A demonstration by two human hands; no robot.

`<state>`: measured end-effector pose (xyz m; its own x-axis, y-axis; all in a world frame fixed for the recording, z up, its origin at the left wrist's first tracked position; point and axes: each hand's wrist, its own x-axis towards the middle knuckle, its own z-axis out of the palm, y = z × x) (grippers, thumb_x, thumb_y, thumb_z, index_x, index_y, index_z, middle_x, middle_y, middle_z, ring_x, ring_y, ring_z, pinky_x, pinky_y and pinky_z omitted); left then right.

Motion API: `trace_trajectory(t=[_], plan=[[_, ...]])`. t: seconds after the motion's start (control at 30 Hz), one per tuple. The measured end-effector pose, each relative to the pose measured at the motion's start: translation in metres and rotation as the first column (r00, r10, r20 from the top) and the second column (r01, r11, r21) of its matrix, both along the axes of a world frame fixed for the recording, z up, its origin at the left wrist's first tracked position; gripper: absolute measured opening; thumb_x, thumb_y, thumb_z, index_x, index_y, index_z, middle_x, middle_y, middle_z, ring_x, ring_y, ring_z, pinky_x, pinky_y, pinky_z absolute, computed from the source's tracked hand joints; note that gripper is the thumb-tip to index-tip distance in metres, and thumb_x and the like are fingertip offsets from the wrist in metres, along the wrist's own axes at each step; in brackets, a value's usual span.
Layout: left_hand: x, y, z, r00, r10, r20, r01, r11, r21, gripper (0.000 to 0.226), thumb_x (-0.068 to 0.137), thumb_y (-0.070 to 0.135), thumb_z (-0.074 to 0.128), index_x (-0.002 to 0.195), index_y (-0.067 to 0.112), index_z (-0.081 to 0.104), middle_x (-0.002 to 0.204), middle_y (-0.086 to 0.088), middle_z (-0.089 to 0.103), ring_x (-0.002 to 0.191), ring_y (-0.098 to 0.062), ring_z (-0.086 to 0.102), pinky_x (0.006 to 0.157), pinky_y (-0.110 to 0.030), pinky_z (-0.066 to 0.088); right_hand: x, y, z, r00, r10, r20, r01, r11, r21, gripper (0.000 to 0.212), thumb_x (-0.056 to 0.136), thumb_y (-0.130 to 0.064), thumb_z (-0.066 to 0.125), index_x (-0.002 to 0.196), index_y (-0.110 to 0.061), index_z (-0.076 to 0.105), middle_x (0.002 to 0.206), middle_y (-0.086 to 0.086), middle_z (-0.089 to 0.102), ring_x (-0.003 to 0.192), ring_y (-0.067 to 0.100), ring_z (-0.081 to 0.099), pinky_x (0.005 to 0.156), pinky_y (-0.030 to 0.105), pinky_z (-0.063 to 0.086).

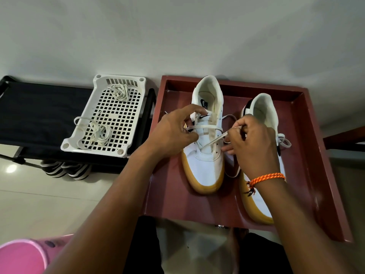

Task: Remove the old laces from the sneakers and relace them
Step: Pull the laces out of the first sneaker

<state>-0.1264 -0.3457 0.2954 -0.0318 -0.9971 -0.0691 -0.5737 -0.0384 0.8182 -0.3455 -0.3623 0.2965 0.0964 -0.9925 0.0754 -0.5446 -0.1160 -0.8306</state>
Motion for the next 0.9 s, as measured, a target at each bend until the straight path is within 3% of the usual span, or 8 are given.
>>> trace_trajectory(t=[0.1,0.2,0.37,0.47,0.57,0.63,0.7,0.9], plan=[[-0.001,0.000,0.001,1.000,0.003,0.005,-0.003,1.000,-0.003,0.059,0.084,0.011,0.077,0.132,0.043,0.064,0.095,0.007,0.065,0.077,-0.010,0.061,0.073,-0.027,0.055,0.000,-0.001,0.000,0.993,-0.062,0.099,0.058,0.997,0.042,0.007,0.100,-0.012,0.050,0.094,-0.011,0.055,0.079,0.009,0.072,0.058,0.015,0.076,0.054,0.047,0.063],[-0.002,0.001,0.001,1.000,0.000,-0.003,0.000,1.000,-0.003,0.058,0.084,0.010,0.076,0.131,0.041,0.064,0.096,0.004,0.065,0.077,-0.014,0.062,0.075,-0.036,0.057,-0.001,-0.003,0.002,0.975,-0.141,0.171,0.140,0.990,0.019,0.005,0.101,-0.010,0.047,0.099,-0.009,0.052,0.080,0.012,0.071,0.059,0.018,0.076,0.053,0.045,0.063],[-0.002,0.001,0.003,1.000,0.002,0.000,-0.002,1.000,0.002,0.058,0.085,0.010,0.076,0.132,0.041,0.063,0.097,0.002,0.066,0.078,-0.015,0.063,0.073,-0.032,0.057,0.008,0.002,0.008,0.903,-0.214,0.373,0.215,0.976,0.037,0.012,0.106,-0.007,0.040,0.099,-0.011,0.048,0.090,0.013,0.073,0.074,0.021,0.079,0.063,0.042,0.065],[-0.003,0.002,0.004,1.000,0.001,0.018,-0.001,1.000,-0.007,0.058,0.085,0.011,0.077,0.133,0.040,0.063,0.097,0.003,0.066,0.079,-0.015,0.064,0.074,-0.033,0.058,0.019,0.005,0.015,0.738,-0.245,0.629,0.118,0.964,0.237,0.017,0.110,-0.006,0.031,0.100,-0.012,0.044,0.093,0.020,0.074,0.078,0.034,0.079,0.069,0.043,0.064],[-0.003,0.002,0.004,1.000,0.005,0.016,-0.005,1.000,-0.005,0.057,0.085,0.011,0.076,0.132,0.041,0.063,0.097,0.002,0.066,0.080,-0.017,0.065,0.076,-0.038,0.060,0.025,0.004,0.014,0.553,-0.355,0.753,0.050,0.917,0.396,0.021,0.109,-0.005,0.031,0.096,-0.014,0.045,0.070,0.008,0.058,0.051,0.019,0.058,0.054,0.033,0.056],[-0.003,0.001,0.003,1.000,0.006,0.009,-0.006,1.000,-0.001,0.057,0.085,0.011,0.076,0.131,0.042,0.063,0.097,0.001,0.066,0.079,-0.017,0.065,0.076,-0.040,0.060,0.028,0.004,0.011,0.462,-0.389,0.797,-0.008,0.897,0.442,0.025,0.108,-0.003,0.032,0.089,-0.016,0.043,0.061,-0.001,0.042,0.045,0.008,0.035,0.044,0.022,0.038],[-0.004,0.001,0.002,1.000,0.005,0.003,-0.005,1.000,0.000,0.057,0.085,0.010,0.075,0.130,0.042,0.064,0.097,0.001,0.066,0.077,-0.017,0.064,0.075,-0.038,0.060,0.031,0.004,0.007,0.400,-0.402,0.824,-0.074,0.882,0.466,0.030,0.107,-0.002,0.033,0.083,-0.018,0.042,0.059,-0.006,0.036,0.044,0.004,0.028,0.041,0.018,0.026],[-0.006,0.000,0.000,1.000,0.000,-0.003,0.000,1.000,0.003,0.058,0.084,0.010,0.076,0.129,0.044,0.063,0.099,0.003,0.064,0.071,-0.006,0.058,0.067,-0.019,0.051,0.026,0.002,-0.008,-0.028,-0.575,0.817,-0.247,0.796,0.552,0.026,0.107,-0.005,0.038,0.084,-0.017,0.042,0.064,-0.005,0.036,0.046,0.006,0.030,0.042,0.019,0.031]])
